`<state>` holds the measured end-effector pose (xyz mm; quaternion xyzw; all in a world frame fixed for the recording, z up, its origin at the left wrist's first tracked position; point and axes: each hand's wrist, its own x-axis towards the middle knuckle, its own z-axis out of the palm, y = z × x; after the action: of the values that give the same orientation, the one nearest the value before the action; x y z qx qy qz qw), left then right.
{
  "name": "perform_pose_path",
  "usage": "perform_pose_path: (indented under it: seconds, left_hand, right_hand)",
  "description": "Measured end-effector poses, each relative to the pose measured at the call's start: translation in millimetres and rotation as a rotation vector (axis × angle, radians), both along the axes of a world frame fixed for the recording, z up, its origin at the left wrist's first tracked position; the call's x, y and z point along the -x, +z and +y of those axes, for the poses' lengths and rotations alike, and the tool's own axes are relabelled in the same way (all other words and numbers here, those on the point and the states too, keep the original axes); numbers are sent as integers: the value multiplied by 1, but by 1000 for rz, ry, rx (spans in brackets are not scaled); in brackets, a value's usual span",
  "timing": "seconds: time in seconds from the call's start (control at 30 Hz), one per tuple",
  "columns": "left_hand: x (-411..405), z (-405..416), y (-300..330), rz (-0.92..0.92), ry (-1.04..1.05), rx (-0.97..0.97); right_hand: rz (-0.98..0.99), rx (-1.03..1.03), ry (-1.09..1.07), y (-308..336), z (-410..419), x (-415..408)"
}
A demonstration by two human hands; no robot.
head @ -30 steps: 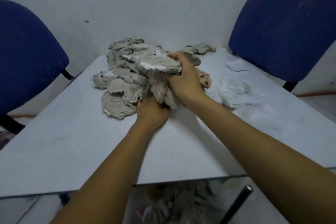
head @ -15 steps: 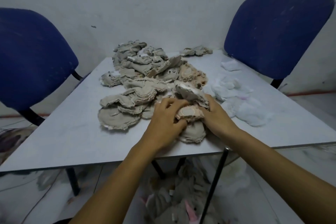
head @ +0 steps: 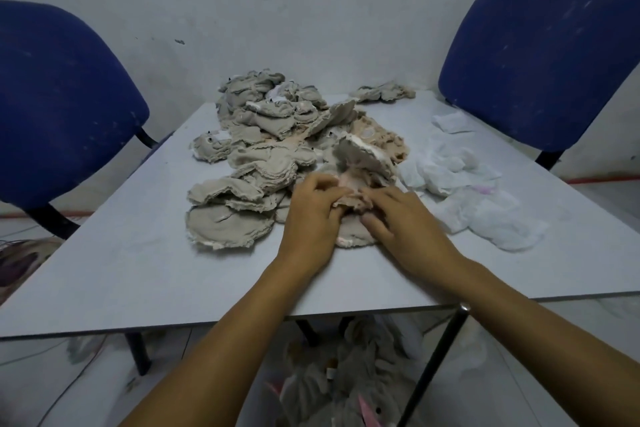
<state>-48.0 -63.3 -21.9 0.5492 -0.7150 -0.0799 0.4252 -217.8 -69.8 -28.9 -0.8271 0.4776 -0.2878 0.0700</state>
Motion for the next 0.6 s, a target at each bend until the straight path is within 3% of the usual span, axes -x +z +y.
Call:
perform_pose_path:
  seconds: [0.13, 0.23, 0.33, 0.47, 0.6]
  left_hand:
    - [4, 0, 9, 346, 121, 3]
    - [5, 5, 25, 521, 5, -45]
    - [5, 11, 32, 444, -223, -131]
    - [13, 20, 29, 332, -353, -198]
    - [16, 25, 23, 275, -371, -212]
  right_hand:
    - [-233, -51, 75, 9, -12, -1]
    - [-311, 137, 5, 11, 3, 4]
    - [-249, 367, 107, 18, 17, 18]
    - [-233, 322, 193, 21, 27, 28]
    - [-396, 135, 147, 18, 31, 33]
